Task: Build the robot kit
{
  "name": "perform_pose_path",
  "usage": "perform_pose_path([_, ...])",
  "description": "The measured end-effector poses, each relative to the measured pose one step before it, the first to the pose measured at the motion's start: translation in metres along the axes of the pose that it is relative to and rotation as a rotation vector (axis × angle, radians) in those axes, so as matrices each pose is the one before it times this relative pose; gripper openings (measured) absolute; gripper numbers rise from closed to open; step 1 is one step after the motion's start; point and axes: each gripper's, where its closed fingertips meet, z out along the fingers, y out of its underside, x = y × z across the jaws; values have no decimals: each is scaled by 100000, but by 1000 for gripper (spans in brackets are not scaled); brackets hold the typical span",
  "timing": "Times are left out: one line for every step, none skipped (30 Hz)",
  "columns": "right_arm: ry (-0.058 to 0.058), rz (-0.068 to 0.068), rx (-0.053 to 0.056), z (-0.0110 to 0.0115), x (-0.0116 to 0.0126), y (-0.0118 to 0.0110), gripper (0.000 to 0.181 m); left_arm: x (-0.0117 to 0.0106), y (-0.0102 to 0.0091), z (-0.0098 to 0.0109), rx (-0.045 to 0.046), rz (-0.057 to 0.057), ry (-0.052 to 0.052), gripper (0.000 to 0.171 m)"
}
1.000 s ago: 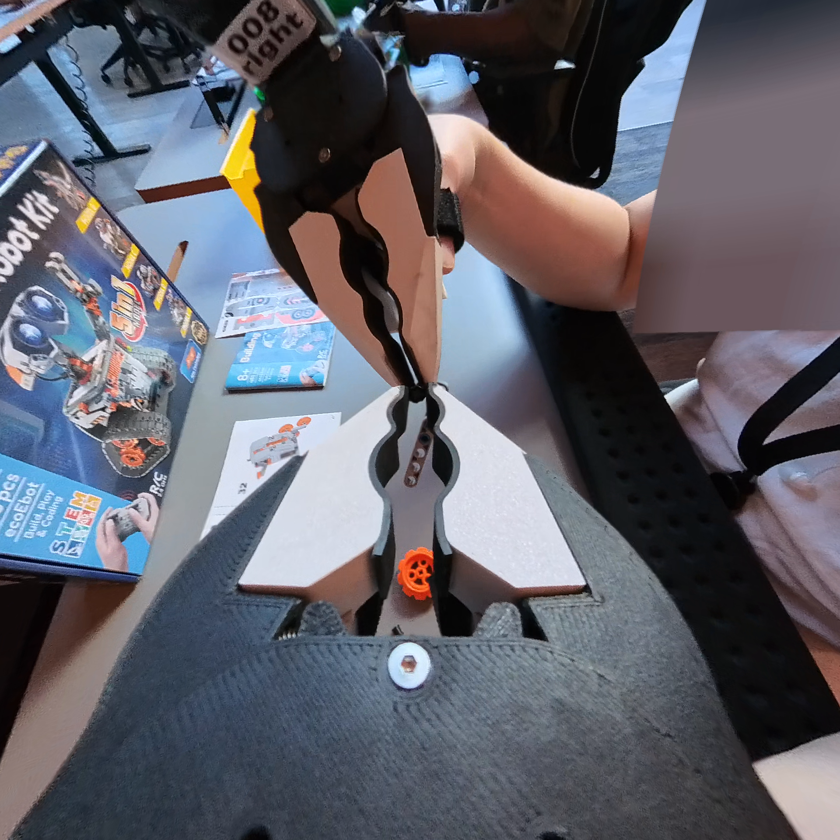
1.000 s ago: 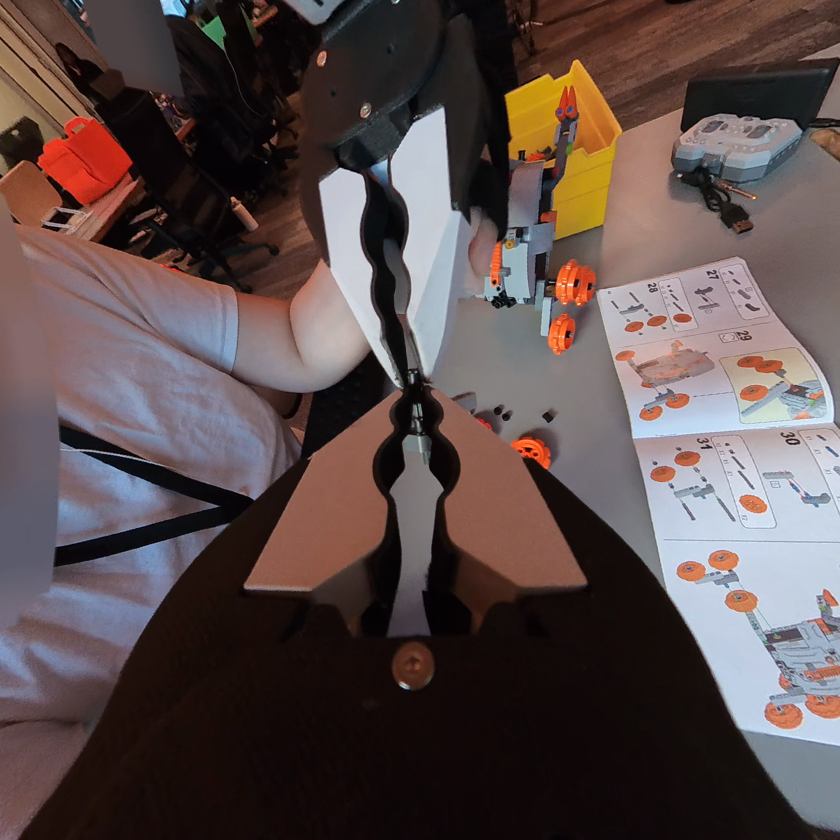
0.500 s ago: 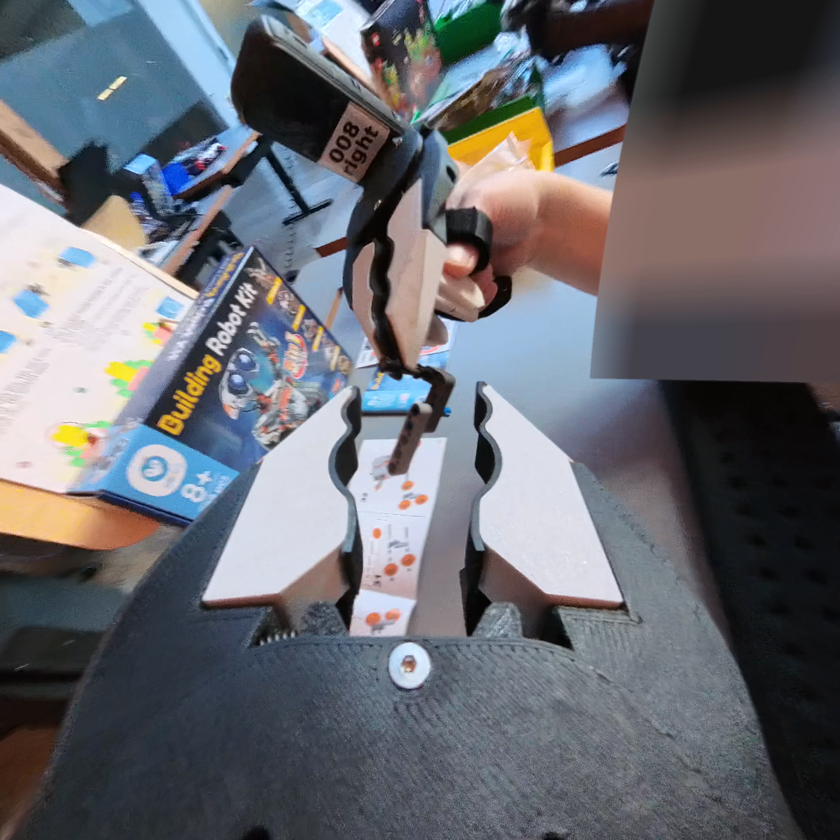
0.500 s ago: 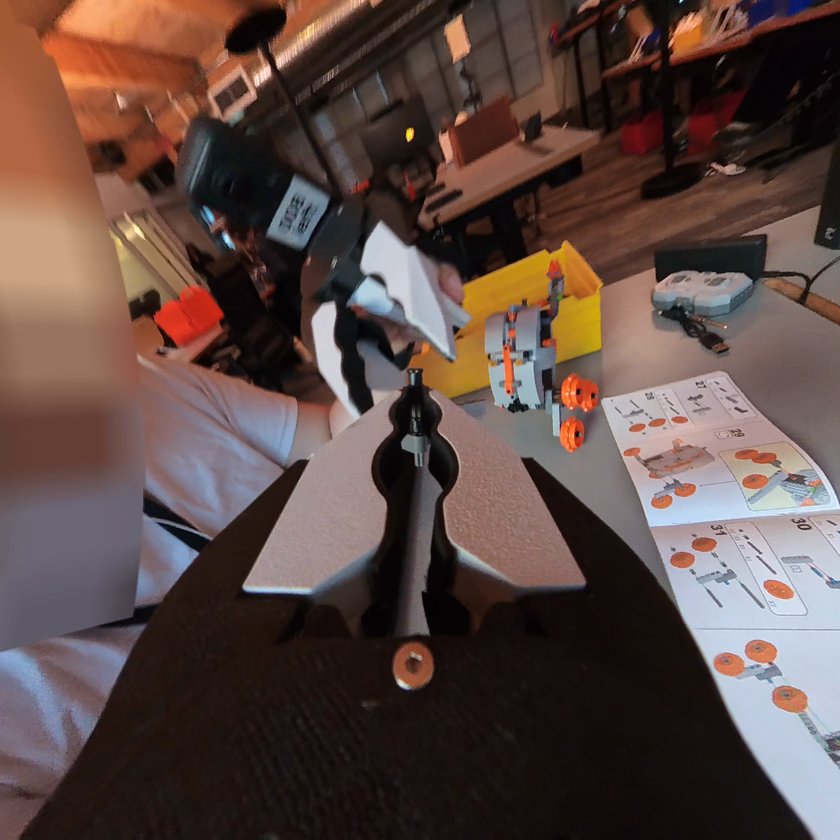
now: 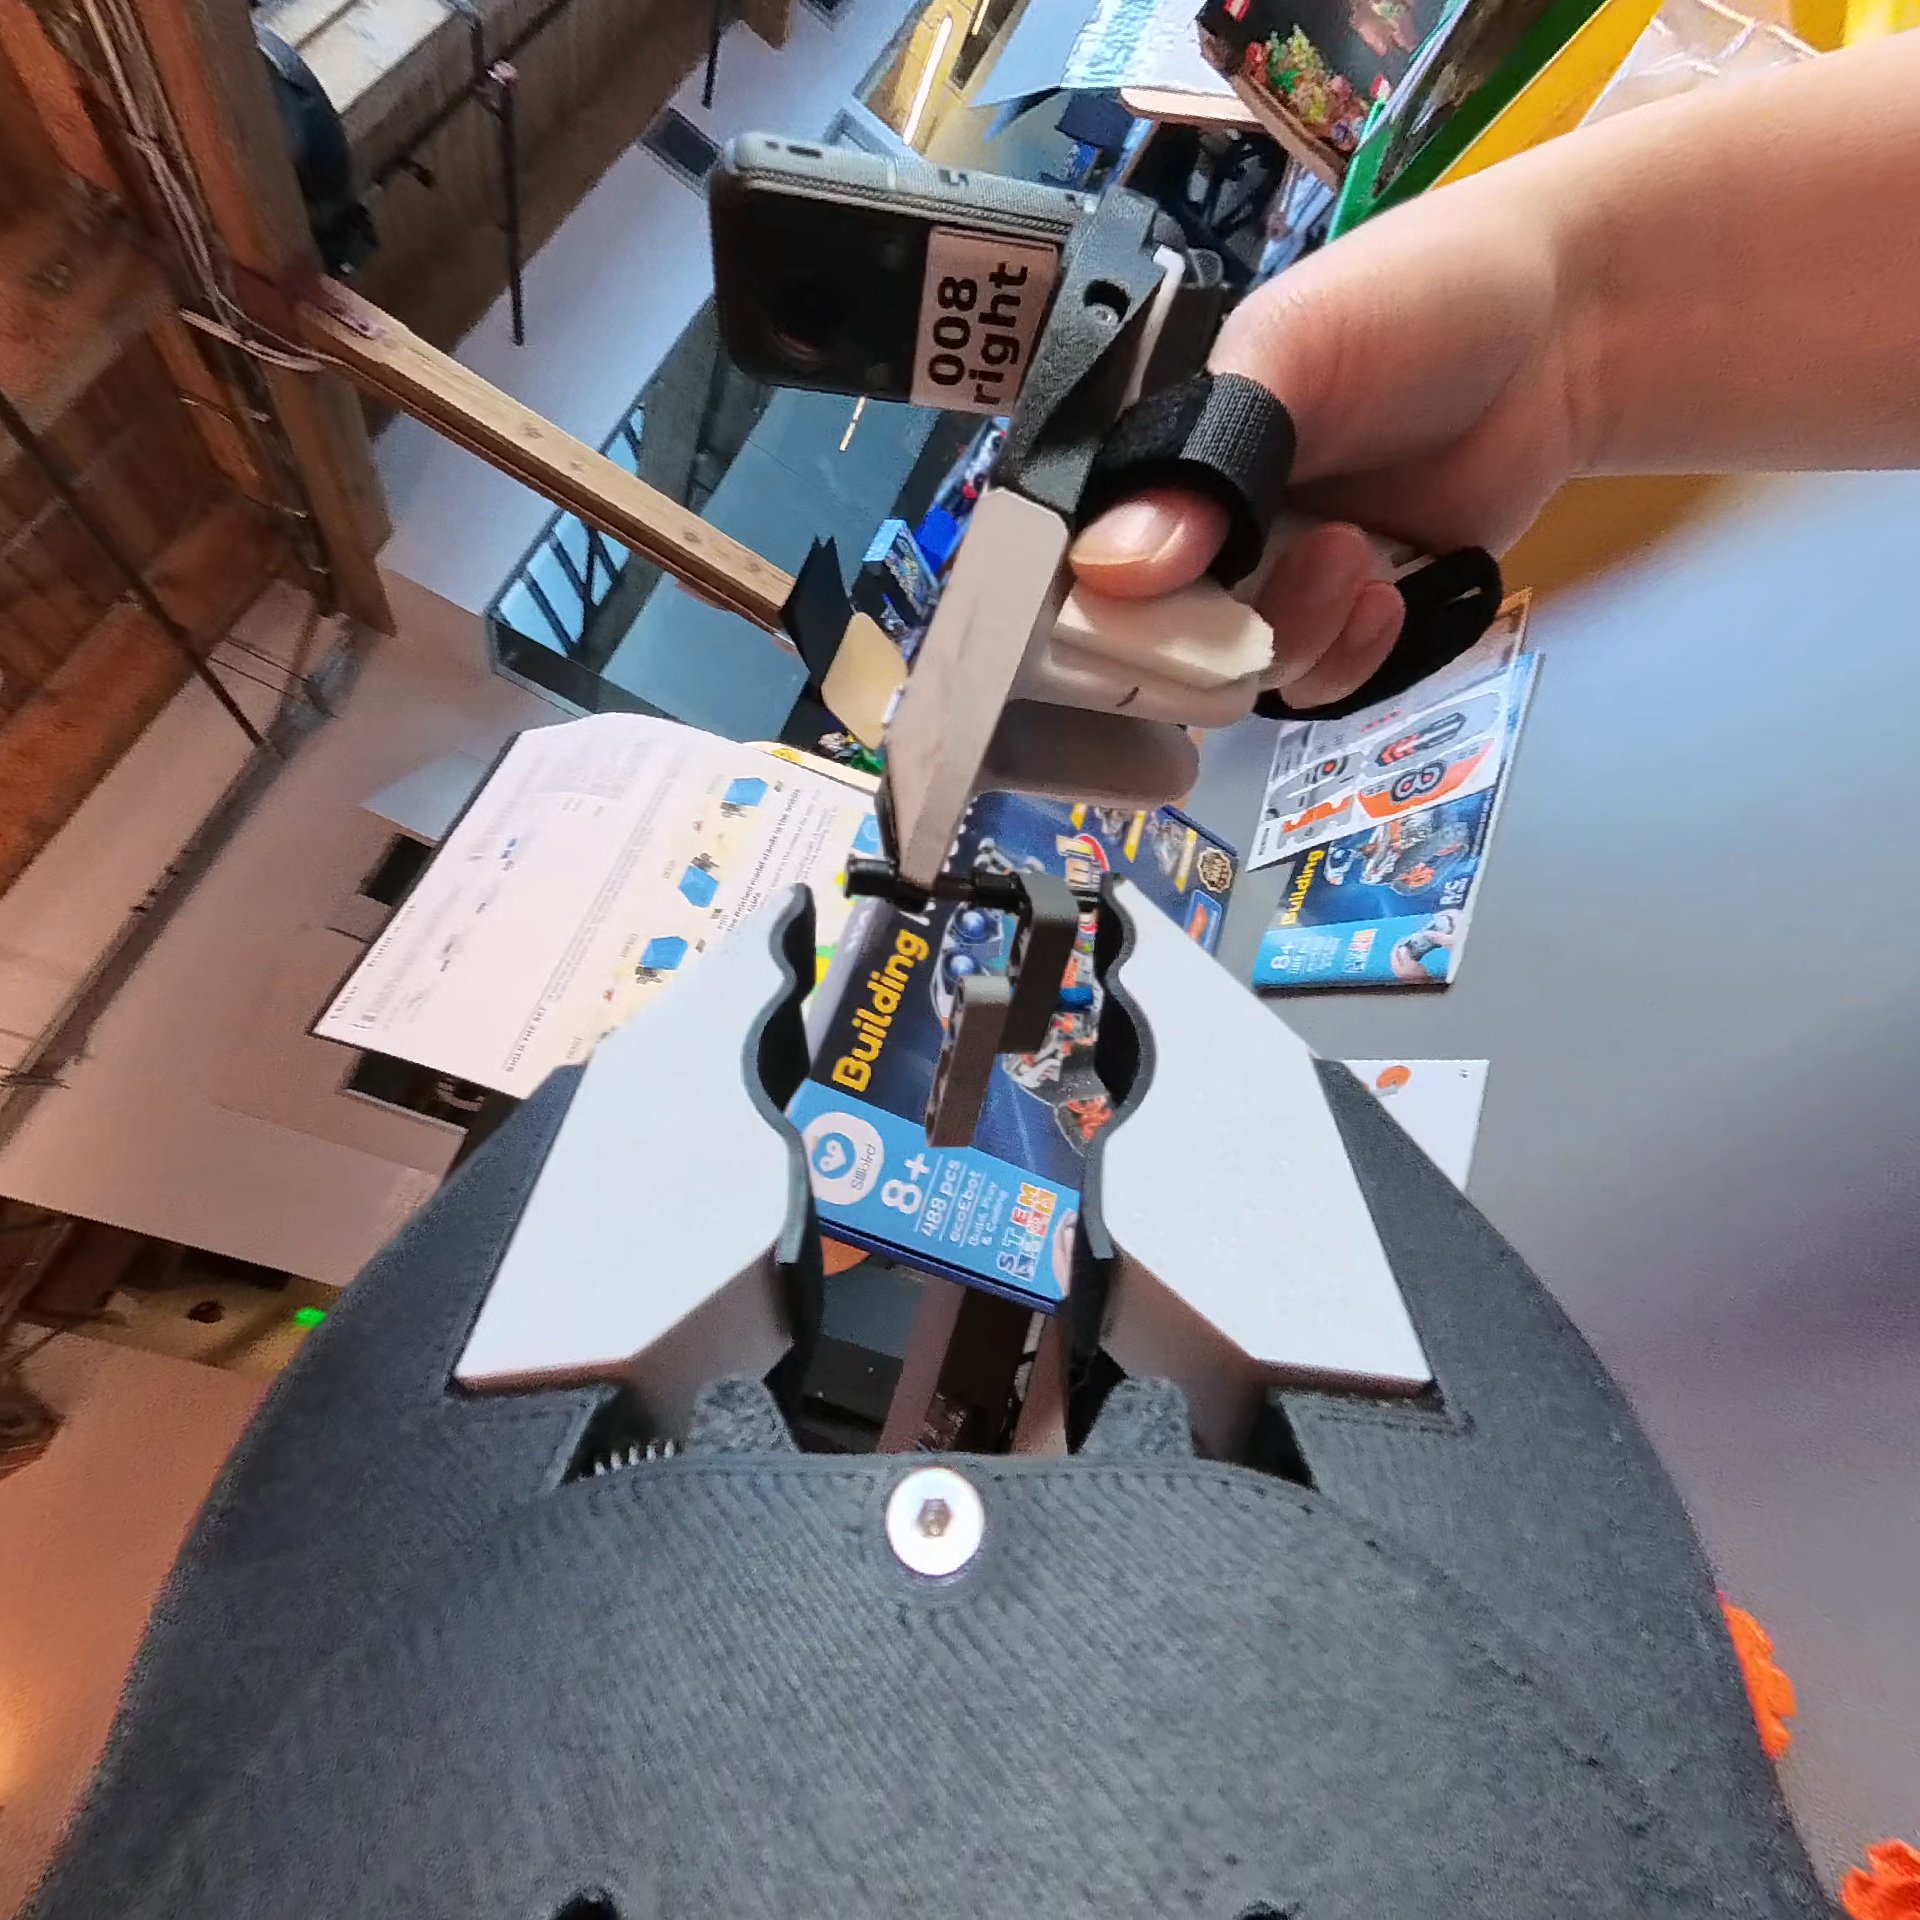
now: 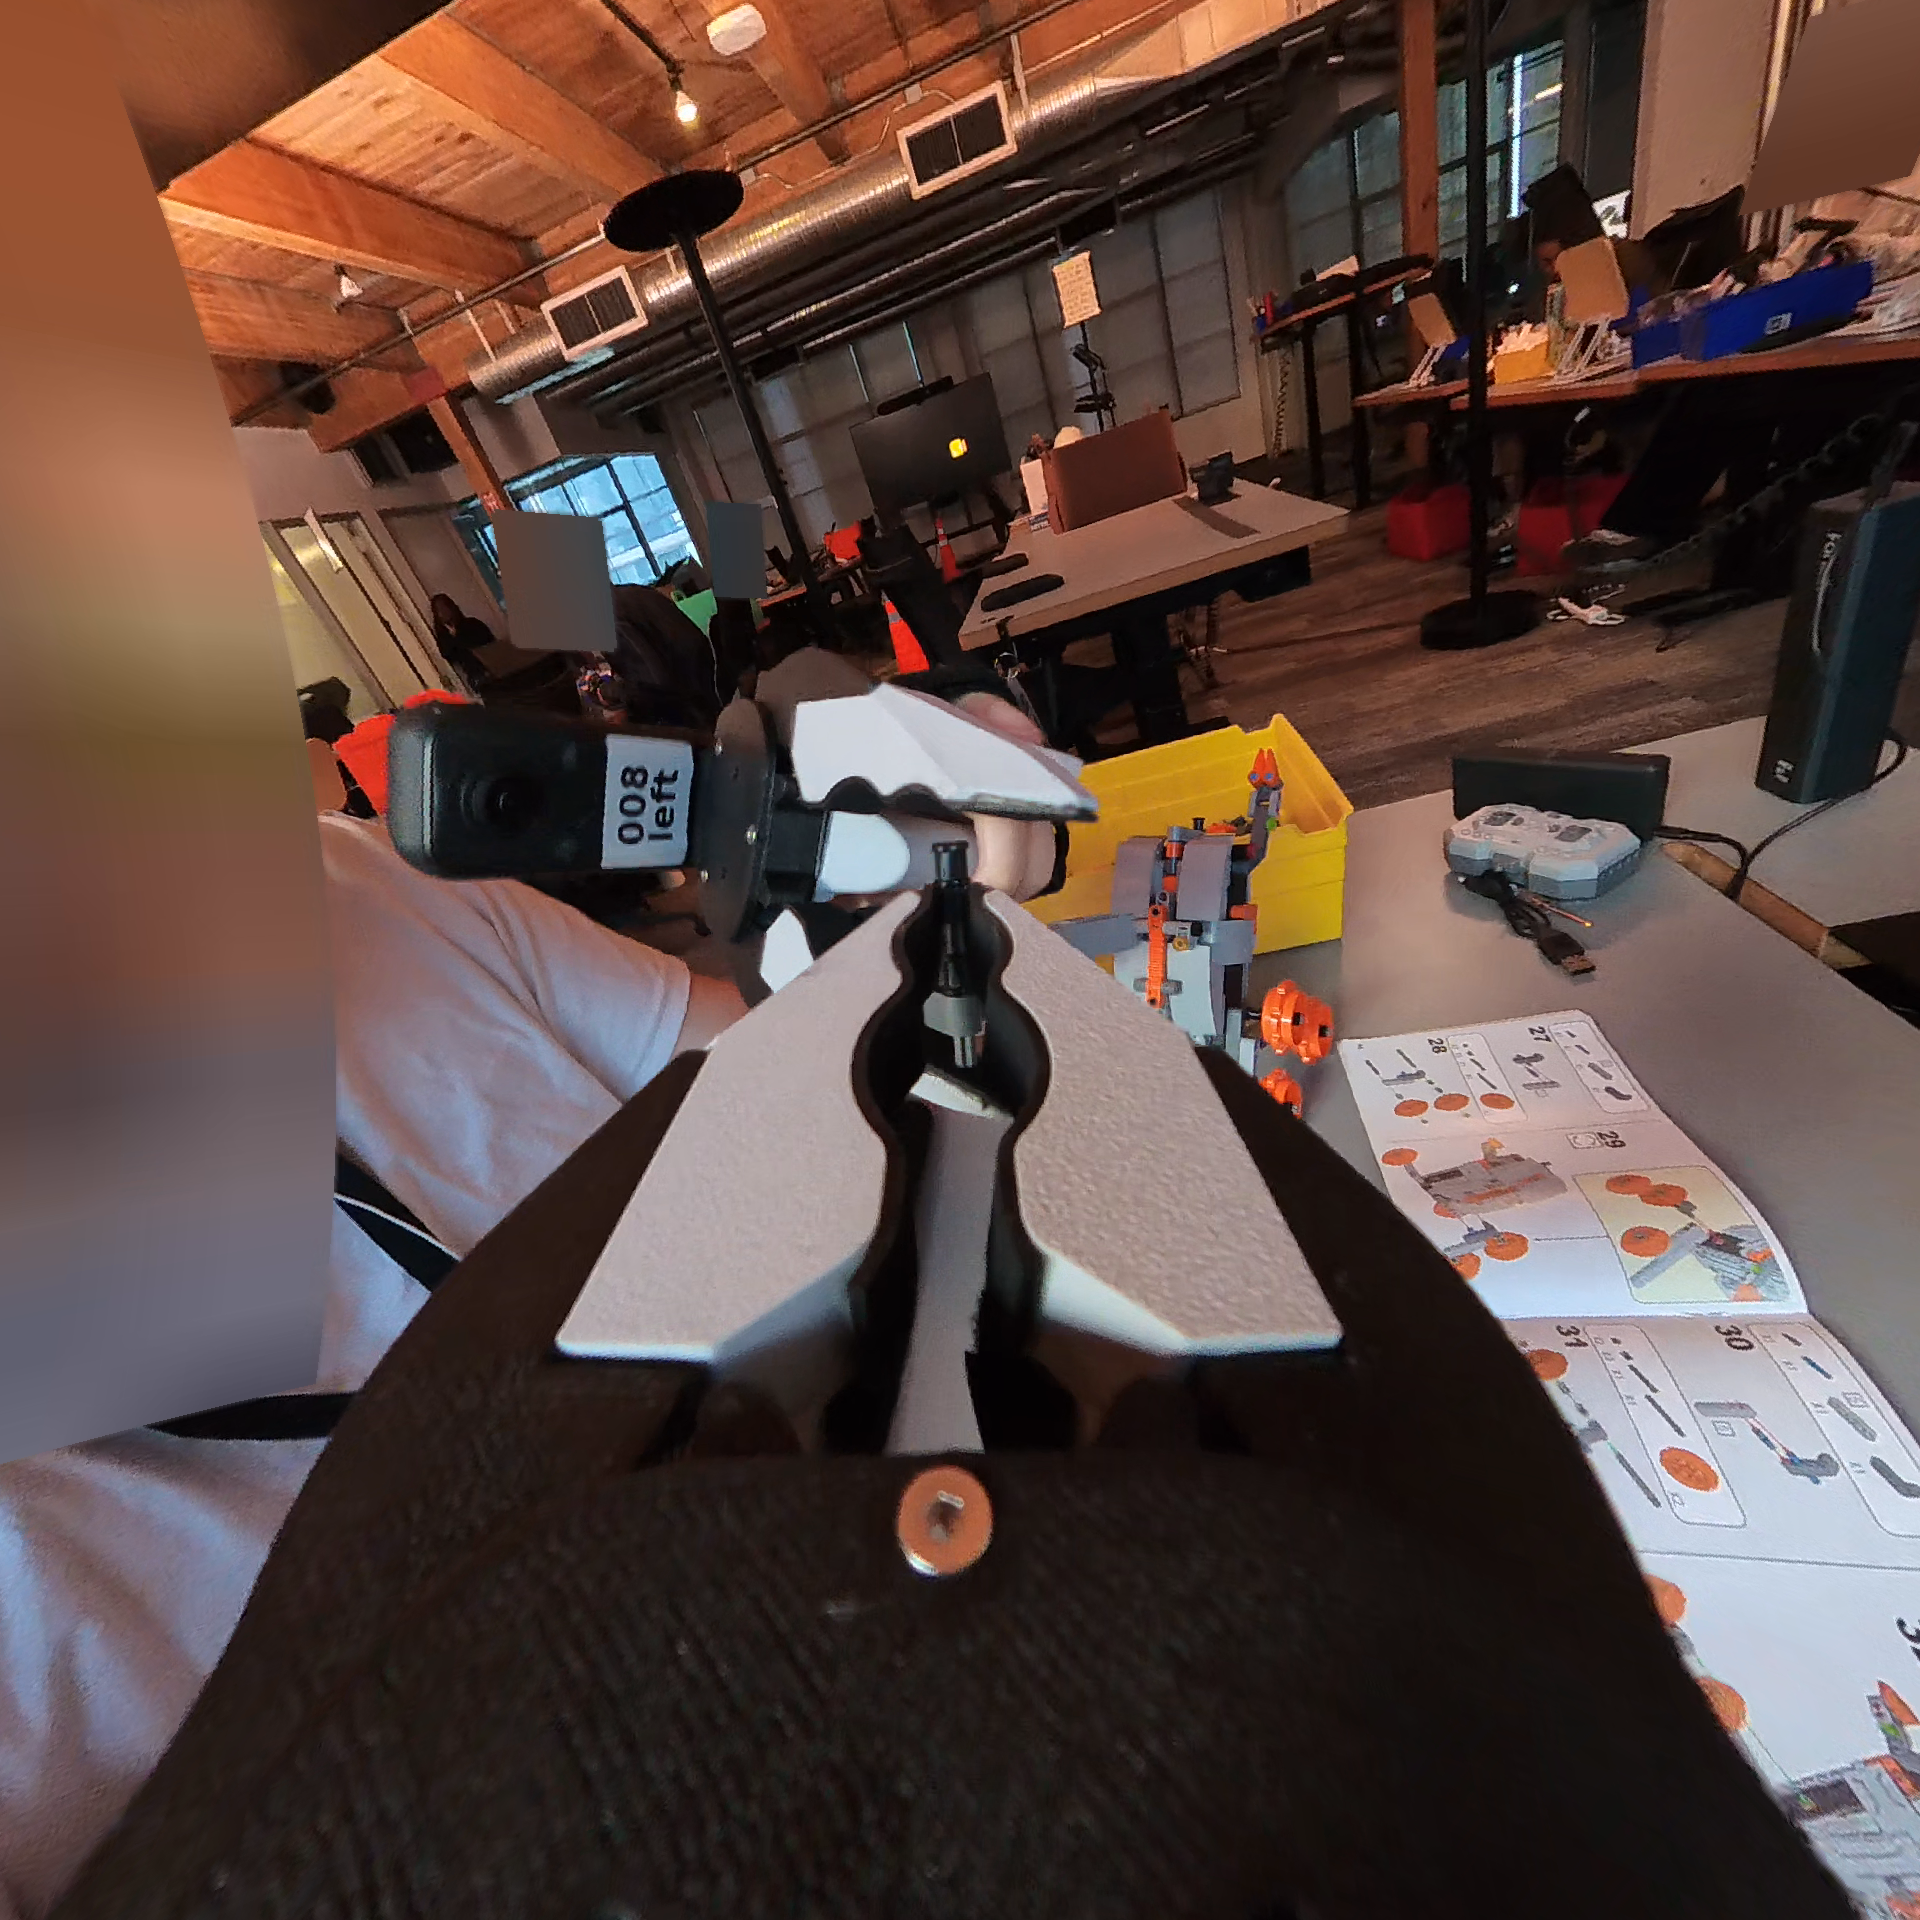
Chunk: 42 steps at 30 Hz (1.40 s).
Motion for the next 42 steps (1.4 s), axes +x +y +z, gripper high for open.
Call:
perform_pose_path([261,1130,927,-125,98,-132,2,66,-26,64,-148,741,-359,49])
perform_pose_path([531,1336,518,-103,169,-59,2,49,21,84,-446,709,-457,47])
perform_pose_path([403,1153,1114,-92,160,-135,2,-97,24,81,-449,956,-1441,46])
perform_pose_path([98,1462,1482,-67,122,-179,2,-135,35,81,-491,903,-1719,45])
perform_pose_path([-73,1842,557,-12,95,-33,2,-68,48,72,-643,587,-1019,45])
perform_pose_path([189,1190,620,-18,112,-52,2,-62,4,57,-432,384,-981,45])
perform_pose_path([-573,778,1125,-14,-32,-134,2,-129,-107,1,258,777,-1647,45])
perform_pose_path([-1102,1017,944,-5,-135,-136,2,-124,-126,-6,488,1138,-1768,45])
perform_pose_path([233,633,37,-18,46,0,2,-13,36,32,-629,728,-689,45])
perform_pose_path([949,-202,-175,-13,125,23,2,28,108,60,-944,169,-96,45])
perform_pose_path([432,-528,151,9,48,-10,2,-16,22,31,-45,-236,-264,45])
perform_pose_path([-96,-144,496,4,-21,-65,2,-32,-32,8,396,-708,-77,45])
perform_pose_path([73,369,332,20,41,-17,2,7,6,-6,28,-1425,852,45])
perform_pose_path([-90,557,362,29,39,8,2,25,8,-16,100,-1794,1283,45])
perform_pose_path([-697,592,590,46,-42,-38,2,-13,-54,-54,636,-1657,919,45])
perform_pose_path([-899,758,645,58,-60,-44,2,-36,-59,-59,775,-1257,534,45])
perform_pose_path([-452,951,483,45,-6,-13,2,-24,4,-36,272,-1050,518,45])
perform_pose_path([-75,486,461,37,45,-39,2,-38,27,-11,-28,-1010,356,45])
perform_pose_path([-35,144,336,40,25,-30,2,-27,34,3,35,-688,161,44])
perform_pose_path([-152,145,23,21,0,-4,2,4,9,-14,130,-312,262,44])
perform_pose_path([138,22,-241,-18,31,38,2,47,19,2,-35,-471,690,44])
perform_pose_path([337,-203,-165,-22,52,26,2,60,35,21,-122,-770,822,44])
perform_pose_path([68,-338,-1,-30,-8,4,2,28,-29,16,330,-825,571,44])
perform_pose_path([31,-637,92,-21,-23,-28,2,24,-64,8,627,-848,396,44])
perform_pose_path([170,-684,16,-26,-22,-18,2,0,-66,20,649,-923,374,44])
perform_pose_path([187,-681,27,-23,-37,-34,2,-4,-75,2,759,-1079,398,44])
perform_pose_path([352,-1026,-7,-5,-47,-34,3,-6,-77,-9,783,-1208,512,44])
perform_pose_path([403,-1161,-143,15,-53,-14,3,-3,-70,-37,763,-1162,689,44])
perform_pose_path([127,-1036,-83,40,-82,-29,2,-36,-90,-65,868,-1215,688,44])
perform_pose_path([-22,-743,-43,68,-80,-6,3,-91,-106,-96,936,-1346,485,44])
perform_pose_path([-381,-173,-355,94,-100,59,3,-138,-155,-157,1165,-1415,318,44])
perform_pose_path([-1270,152,-235,110,-221,54,4,-81,-176,-168,1293,-1258,634,44])
perform_pose_path([-1227,89,320,92,-204,-45,4,10,-179,-166,1071,-1131,1069,44])
perform_pose_path([-1093,-169,260,88,-184,-29,4,-9,-148,-120,810,-740,614,44])
perform_pose_path([-923,-323,620,64,-151,-87,4,-54,-149,-97,714,-167,-98,44])
perform_pose_path([-629,-356,565,49,-113,-68,4,-50,-102,-60,374,317,-412,44])
perform_pose_path([-287,-287,180,33,-51,-20,4,-33,-29,-35,-32,659,-304,44])
perform_pose_path([-197,-234,-119,14,-36,9,4,8,-19,-32,-55,576,-12,44])
perform_pose_path([-341,-329,-172,-9,-69,20,5,28,-62,-35,344,254,158,44])
perform_pose_path([-56,-261,8,-5,-38,-16,6,1,-87,-37,548,-50,125,44])
perform_pose_path([76,-154,240,-26,-32,-65,7,-32,-82,-45,489,-182,-7,44])
perform_pose_path([-109,-185,179,-21,-65,-51,7,-83,-38,-35,172,-179,-180,44])
